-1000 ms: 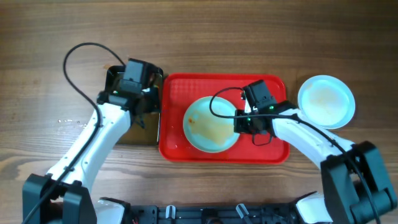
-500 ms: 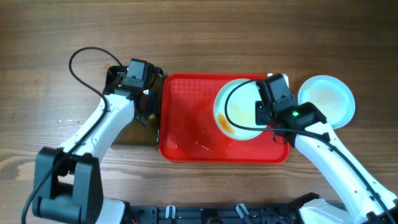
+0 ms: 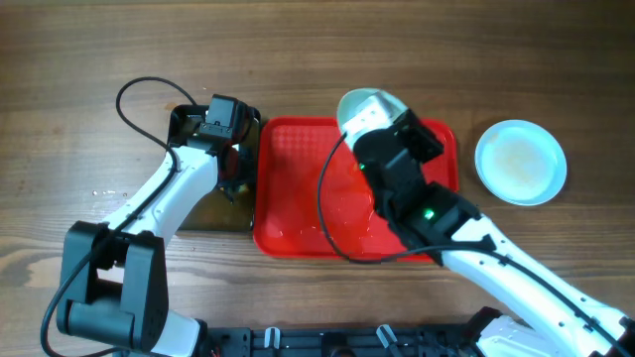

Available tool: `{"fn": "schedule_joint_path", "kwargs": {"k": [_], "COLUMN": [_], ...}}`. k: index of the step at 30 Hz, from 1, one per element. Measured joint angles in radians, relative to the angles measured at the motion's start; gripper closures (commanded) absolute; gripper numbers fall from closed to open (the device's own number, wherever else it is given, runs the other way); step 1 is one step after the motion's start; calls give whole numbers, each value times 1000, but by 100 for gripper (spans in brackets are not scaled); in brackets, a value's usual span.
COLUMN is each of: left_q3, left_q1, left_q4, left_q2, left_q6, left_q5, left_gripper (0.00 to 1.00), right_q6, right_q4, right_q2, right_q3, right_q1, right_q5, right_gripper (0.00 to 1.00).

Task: Clean dirty plates on tray and stack at the side
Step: 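Lift the cleaned plate with the right gripper and stack it on the side plates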

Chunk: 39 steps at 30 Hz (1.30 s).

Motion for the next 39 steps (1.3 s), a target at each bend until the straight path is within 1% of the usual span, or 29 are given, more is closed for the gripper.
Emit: {"fn": "schedule_joint_path", "kwargs": {"k": [3, 7, 9, 12, 14, 15, 16, 18, 20, 27, 29, 31, 32, 33, 34, 35, 36, 37, 39], "left_q3": [0, 0, 0, 0, 0, 0, -2, -15, -39, -103, -108, -108, -108, -108, -108, -108, -108, -108, -108], "left_q1": [0, 0, 0, 0, 0, 0, 0, 0, 0, 0, 0, 0, 0, 0, 0, 0, 0, 0, 0], "left_q4": [0, 0, 0, 0, 3, 16, 26, 82, 113, 175, 182, 188, 190, 191, 191, 192, 192, 192, 193], "left_q2": [0, 0, 0, 0, 0, 0, 0, 2, 2, 3, 3, 3, 3, 3, 3, 3, 3, 3, 3], "left_q6": [0, 0, 0, 0, 3, 19, 29, 67, 80, 92, 92, 93, 95, 95, 98, 94, 94, 101, 103], "left_q5": [0, 0, 0, 0, 0, 0, 1, 4, 4, 11, 13, 15, 19, 26, 29, 31, 32, 35, 38], "left_gripper": [94, 95, 96, 96, 96, 96, 96, 96, 96, 96, 96, 95, 91, 83, 75, 58, 43, 41, 35], "right_q6": [-46, -62, -21, 171, 339, 456, 541, 666, 753, 920, 941, 948, 951, 952, 951, 951, 955, 959, 959], "right_q4": [6, 23, 17, -76, -167, -227, -256, -303, -330, -397, -403, -402, -401, -399, -399, -396, -391, -391, -391], "right_q2": [0, 0, 0, 0, -1, -2, -2, -2, -2, -2, -2, 0, 9, 19, 33, 52, 77, 98, 120], "right_q3": [0, 0, 0, 0, 0, 0, 0, 0, 0, 0, 0, 0, 0, 0, 0, 0, 0, 0, 0], "right_q1": [5, 5, -3, -69, -144, -208, -265, -377, -494, -912, -1024, -1096, -1134, -1160, -1179, -1192, -1198, -1200, -1200], "right_q5": [46, 68, 70, 20, -53, -113, -161, -263, -362, -679, -720, -740, -746, -749, -751, -757, -760, -764, -785], "right_gripper": [96, 96, 96, 96, 96, 96, 96, 96, 96, 96, 96, 96, 96, 94, 89, 77, 69, 64, 61]}}
